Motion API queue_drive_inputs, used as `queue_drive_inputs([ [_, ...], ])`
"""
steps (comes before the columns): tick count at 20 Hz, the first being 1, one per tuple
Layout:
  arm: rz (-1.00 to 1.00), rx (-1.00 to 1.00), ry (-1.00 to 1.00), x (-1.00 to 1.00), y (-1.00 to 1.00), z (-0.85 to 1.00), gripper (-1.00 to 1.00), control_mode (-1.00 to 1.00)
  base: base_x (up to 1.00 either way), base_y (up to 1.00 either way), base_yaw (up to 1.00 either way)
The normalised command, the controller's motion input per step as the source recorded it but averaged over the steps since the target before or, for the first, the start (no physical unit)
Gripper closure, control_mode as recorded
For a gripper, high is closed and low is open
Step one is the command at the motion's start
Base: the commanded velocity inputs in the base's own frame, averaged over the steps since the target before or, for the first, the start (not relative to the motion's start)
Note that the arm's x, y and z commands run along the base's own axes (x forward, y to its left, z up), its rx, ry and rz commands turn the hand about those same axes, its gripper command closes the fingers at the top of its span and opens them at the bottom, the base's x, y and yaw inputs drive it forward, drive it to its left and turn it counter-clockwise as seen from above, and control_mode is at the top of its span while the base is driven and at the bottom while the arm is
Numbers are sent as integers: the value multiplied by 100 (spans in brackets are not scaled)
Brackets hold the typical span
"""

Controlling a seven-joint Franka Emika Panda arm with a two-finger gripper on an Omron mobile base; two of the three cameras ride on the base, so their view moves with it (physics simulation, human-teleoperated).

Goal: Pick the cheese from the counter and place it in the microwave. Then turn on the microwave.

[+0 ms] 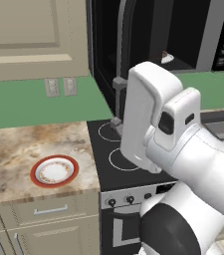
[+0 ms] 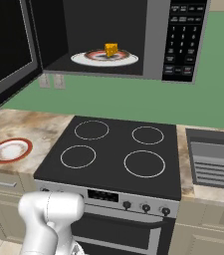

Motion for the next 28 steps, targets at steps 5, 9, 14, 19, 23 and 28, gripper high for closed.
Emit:
queue_drive_inputs([
  [5, -16, 0, 0, 2, -13, 1, -100, -100, 0, 0, 0],
  [9, -20, 0, 0, 0, -22, 1, -100, -100, 0, 0, 0],
  [14, -19, 0, 0, -1, -28, 8, -100, -100, 0, 0, 0],
  [19, -17, 0, 0, 0, -28, 10, -100, -100, 0, 0, 0],
  [23, -15, 0, 0, 2, -17, 7, -100, -100, 0, 0, 0],
  [28, -11, 0, 0, 3, -4, 0, -100, -100, 0, 0, 0],
])
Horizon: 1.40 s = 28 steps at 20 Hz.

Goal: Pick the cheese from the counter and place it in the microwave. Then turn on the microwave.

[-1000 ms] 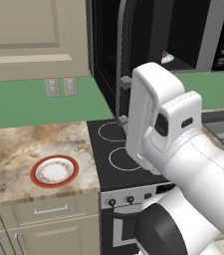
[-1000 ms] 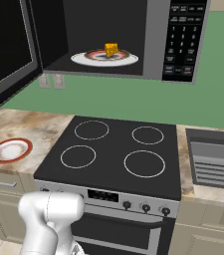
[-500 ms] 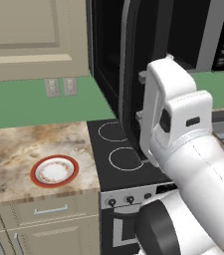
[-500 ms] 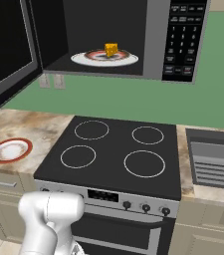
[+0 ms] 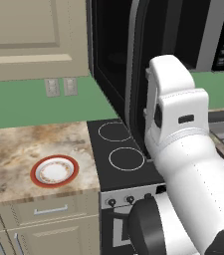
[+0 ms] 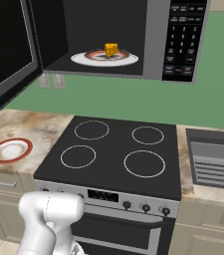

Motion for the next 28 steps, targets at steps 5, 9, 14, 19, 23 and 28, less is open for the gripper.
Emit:
queue_drive_inputs([
  [5, -10, 0, 1, 6, -17, 0, -100, -100, 0, 0, 0],
  [9, -9, 0, 4, 15, -28, 0, -100, -100, 0, 0, 0],
  [14, -8, 0, 4, 17, -30, 0, -100, -100, 0, 0, 0],
  [19, -8, 0, 0, 16, -36, 0, -100, -100, 0, 0, 0],
  [23, -8, 0, 0, 14, -38, 0, -100, -100, 0, 0, 0],
  [28, -8, 0, 0, 15, -40, 0, -100, -100, 0, 0, 0],
])
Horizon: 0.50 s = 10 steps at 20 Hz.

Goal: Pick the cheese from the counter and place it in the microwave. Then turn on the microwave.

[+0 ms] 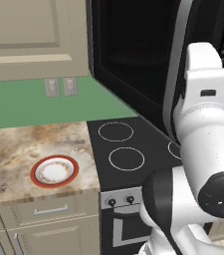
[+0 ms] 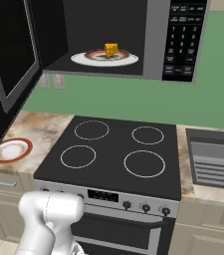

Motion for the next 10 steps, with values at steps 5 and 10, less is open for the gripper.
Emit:
queue_drive_inputs([
  [5, -7, 0, 0, 18, -41, 0, -100, -100, 0, 0, 0],
  [10, -6, 0, 0, 22, -41, 0, -100, -100, 0, 0, 0],
])
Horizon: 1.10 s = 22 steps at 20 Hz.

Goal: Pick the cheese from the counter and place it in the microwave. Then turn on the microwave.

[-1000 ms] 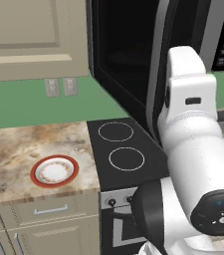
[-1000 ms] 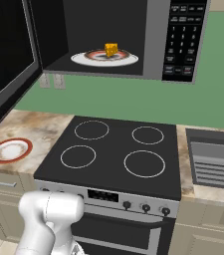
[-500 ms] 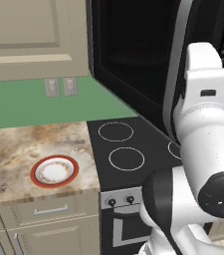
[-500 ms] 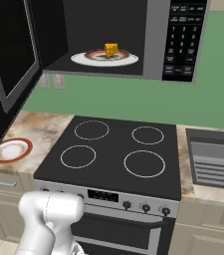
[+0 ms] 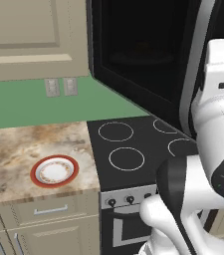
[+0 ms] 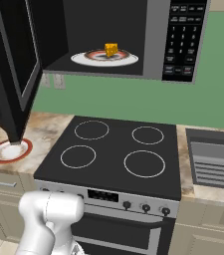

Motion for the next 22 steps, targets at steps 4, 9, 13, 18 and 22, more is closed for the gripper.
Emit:
queue_drive_inputs([
  [4, -3, 1, 0, 24, -41, 0, -100, -100, 0, 0, 0],
  [9, -2, 2, 0, 25, -42, 0, -100, -100, 0, 0, 0],
  [13, 0, 3, 3, 30, -39, 0, -100, -100, 0, 0, 0],
  [18, 0, 4, 3, 33, -36, 0, -100, -100, 0, 0, 0],
  [22, 0, 4, 2, 32, -31, 0, -100, -100, 0, 0, 0],
])
